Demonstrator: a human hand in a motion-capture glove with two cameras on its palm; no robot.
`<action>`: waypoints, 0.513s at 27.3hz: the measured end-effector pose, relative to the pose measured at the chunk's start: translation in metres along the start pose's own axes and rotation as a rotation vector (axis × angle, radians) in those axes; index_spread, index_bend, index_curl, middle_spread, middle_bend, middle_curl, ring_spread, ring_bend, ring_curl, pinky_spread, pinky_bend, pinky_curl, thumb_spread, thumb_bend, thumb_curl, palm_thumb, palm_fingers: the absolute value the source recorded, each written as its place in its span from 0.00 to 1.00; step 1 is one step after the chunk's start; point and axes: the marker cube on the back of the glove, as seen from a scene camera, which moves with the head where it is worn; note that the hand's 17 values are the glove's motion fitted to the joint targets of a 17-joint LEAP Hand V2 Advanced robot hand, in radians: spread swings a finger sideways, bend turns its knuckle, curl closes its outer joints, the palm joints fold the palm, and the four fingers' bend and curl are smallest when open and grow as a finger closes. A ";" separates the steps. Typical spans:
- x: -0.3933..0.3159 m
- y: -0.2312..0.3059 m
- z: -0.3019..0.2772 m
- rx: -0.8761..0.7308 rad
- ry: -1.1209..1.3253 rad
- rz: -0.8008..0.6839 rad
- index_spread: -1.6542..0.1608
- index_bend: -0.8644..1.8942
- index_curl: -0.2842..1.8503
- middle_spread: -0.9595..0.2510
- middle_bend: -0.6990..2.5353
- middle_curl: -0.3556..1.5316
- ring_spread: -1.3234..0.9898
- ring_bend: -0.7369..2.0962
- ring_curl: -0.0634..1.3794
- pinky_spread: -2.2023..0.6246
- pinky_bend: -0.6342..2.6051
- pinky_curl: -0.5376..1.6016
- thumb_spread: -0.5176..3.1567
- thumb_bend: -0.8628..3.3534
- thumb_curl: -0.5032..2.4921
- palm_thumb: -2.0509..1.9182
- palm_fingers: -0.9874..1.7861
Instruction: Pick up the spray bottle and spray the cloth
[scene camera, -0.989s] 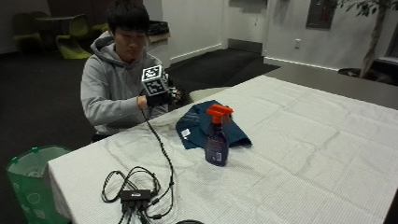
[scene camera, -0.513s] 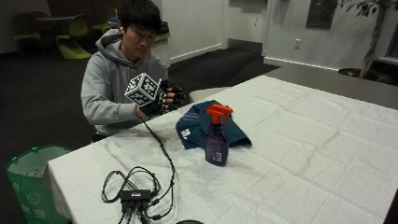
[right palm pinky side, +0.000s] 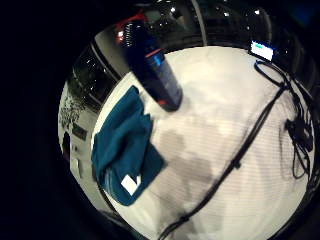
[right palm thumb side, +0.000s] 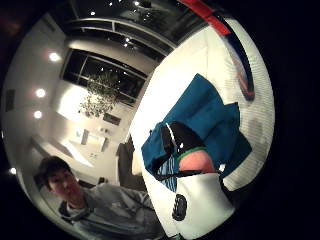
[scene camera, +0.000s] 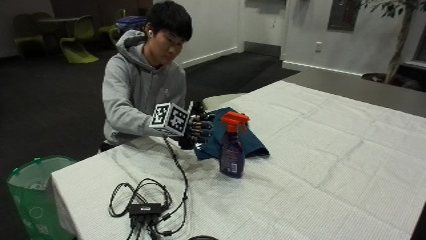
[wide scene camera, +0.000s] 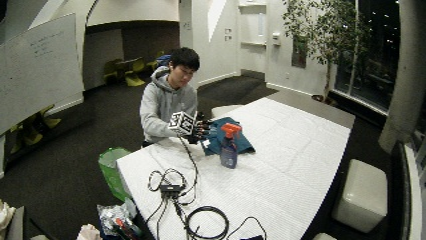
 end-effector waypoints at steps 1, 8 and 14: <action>0.004 -0.008 0.003 0.010 -0.013 0.019 0.73 0.34 0.19 0.80 0.26 0.34 0.58 0.37 0.24 0.85 0.37 0.42 0.40 0.21 0.29 0.69 0.32; 0.017 -0.050 0.016 0.093 -0.104 0.125 0.72 0.34 0.18 0.81 0.27 0.33 0.59 0.38 0.24 0.85 0.37 0.42 0.40 0.20 0.29 0.69 0.31; 0.022 -0.083 0.028 0.167 -0.236 0.209 0.73 0.34 0.18 0.82 0.28 0.33 0.58 0.38 0.24 0.85 0.36 0.41 0.40 0.20 0.29 0.69 0.33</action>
